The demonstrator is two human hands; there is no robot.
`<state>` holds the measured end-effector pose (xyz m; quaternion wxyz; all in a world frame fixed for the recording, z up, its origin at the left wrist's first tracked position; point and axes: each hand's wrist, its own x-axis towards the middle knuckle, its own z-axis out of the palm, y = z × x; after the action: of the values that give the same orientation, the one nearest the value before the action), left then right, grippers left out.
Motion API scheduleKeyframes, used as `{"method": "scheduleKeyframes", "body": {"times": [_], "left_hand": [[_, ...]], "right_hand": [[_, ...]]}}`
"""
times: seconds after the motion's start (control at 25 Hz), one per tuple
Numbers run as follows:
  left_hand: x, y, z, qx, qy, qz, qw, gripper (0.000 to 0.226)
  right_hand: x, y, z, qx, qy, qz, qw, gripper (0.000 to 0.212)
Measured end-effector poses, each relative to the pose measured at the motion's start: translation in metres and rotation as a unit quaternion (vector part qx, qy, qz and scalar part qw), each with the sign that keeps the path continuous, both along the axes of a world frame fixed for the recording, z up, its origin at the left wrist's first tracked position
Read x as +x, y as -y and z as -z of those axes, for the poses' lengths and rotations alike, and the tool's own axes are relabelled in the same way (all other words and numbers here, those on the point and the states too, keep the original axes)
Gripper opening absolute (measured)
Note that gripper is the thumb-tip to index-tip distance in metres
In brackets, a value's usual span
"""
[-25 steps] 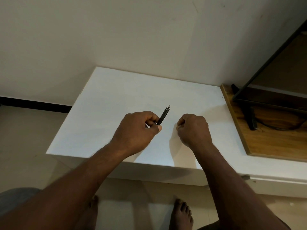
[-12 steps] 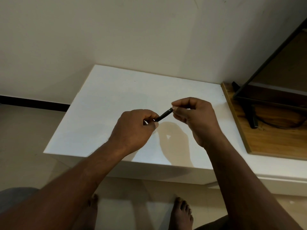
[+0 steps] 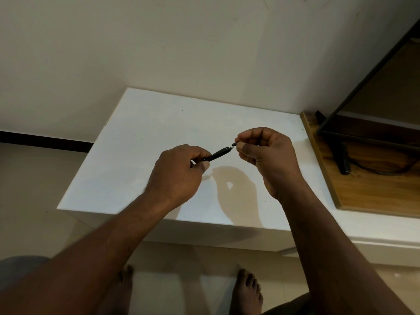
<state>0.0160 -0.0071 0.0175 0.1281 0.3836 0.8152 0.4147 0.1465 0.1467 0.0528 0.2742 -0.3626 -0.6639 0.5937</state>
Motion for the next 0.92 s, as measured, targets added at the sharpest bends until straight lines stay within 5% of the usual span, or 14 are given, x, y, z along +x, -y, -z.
{"method": "scheduleKeyframes", "body": {"times": [0.28, 0.92], "left_hand": [[0.0004, 0.0007, -0.0013, 0.005, 0.009, -0.004, 1.000, 0.016], [0.0022, 0.0004, -0.0035, 0.009, 0.007, -0.007, 1.000, 0.016]], "right_hand": [[-0.0018, 0.0024, -0.0033, -0.058, -0.051, 0.031, 0.997, 0.018], [-0.0009, -0.0011, 0.0032, 0.010, 0.002, -0.010, 1.000, 0.021]]}}
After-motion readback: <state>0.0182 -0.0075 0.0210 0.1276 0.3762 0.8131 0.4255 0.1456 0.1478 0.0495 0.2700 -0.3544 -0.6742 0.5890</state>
